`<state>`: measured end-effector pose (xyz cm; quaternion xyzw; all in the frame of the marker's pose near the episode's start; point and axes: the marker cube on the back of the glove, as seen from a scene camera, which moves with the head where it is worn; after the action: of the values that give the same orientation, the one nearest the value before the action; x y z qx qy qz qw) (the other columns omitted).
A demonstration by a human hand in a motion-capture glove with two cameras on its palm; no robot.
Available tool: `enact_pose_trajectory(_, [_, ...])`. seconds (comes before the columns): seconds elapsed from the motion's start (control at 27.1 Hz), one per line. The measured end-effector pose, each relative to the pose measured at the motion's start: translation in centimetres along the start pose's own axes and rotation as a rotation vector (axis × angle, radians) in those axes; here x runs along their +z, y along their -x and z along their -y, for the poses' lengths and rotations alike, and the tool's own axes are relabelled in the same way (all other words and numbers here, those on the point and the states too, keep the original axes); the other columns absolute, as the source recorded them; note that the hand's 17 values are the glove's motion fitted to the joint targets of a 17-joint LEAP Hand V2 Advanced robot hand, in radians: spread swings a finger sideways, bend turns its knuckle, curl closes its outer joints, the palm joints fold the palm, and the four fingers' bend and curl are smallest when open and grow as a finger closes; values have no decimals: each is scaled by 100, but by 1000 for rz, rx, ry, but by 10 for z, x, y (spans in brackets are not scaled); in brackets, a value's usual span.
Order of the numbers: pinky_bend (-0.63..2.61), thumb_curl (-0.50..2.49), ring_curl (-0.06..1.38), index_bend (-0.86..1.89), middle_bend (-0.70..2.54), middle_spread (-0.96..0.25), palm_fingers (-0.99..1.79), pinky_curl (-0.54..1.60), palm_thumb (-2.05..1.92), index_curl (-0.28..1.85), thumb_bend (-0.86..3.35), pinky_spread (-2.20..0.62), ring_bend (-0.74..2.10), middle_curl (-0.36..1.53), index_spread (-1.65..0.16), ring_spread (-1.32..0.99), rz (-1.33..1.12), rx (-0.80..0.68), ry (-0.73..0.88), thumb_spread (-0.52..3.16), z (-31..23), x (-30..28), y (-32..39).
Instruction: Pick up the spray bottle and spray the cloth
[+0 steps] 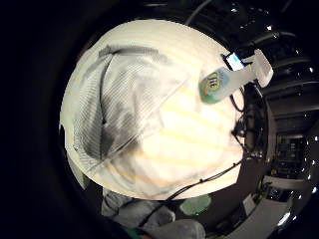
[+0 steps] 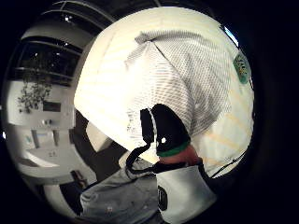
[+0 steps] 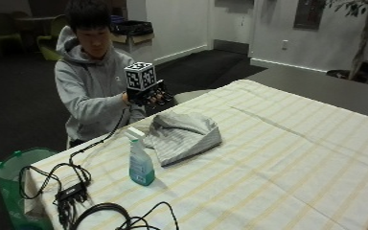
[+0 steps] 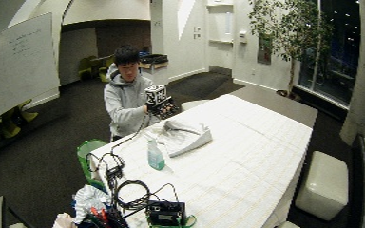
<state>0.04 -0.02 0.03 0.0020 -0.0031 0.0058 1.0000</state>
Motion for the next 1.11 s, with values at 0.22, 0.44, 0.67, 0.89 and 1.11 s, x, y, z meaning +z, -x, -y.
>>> enact_pose_trajectory(0.22, [46, 14, 6, 14, 19, -1, 9, 16, 45, 8, 24, 19, 21, 8, -28, 8, -4, 11, -1, 70, -2, 2, -3])
enact_pose_trajectory(0.44, [48, 18, 9, 15, 20, -1, 7, 20, 48, 12, 21, 23, 22, 13, -34, 10, -2, 19, -12, 89, -3, 2, -7])
enact_pose_trajectory(0.67, [48, 21, 11, 15, 20, -1, 6, 23, 50, 15, 17, 24, 23, 17, -36, 11, 11, 34, -67, 98, -8, 2, -11])
enact_pose_trajectory(0.89, [49, 24, 14, 14, 22, -1, 7, 25, 52, 17, 13, 25, 23, 20, -37, 11, 89, 73, -251, 103, -14, 2, -24])
enact_pose_trajectory(1.11, [49, 27, 15, 14, 23, 0, 7, 27, 55, 18, 9, 25, 24, 23, -37, 11, 172, 124, -406, 105, -23, 2, -43])
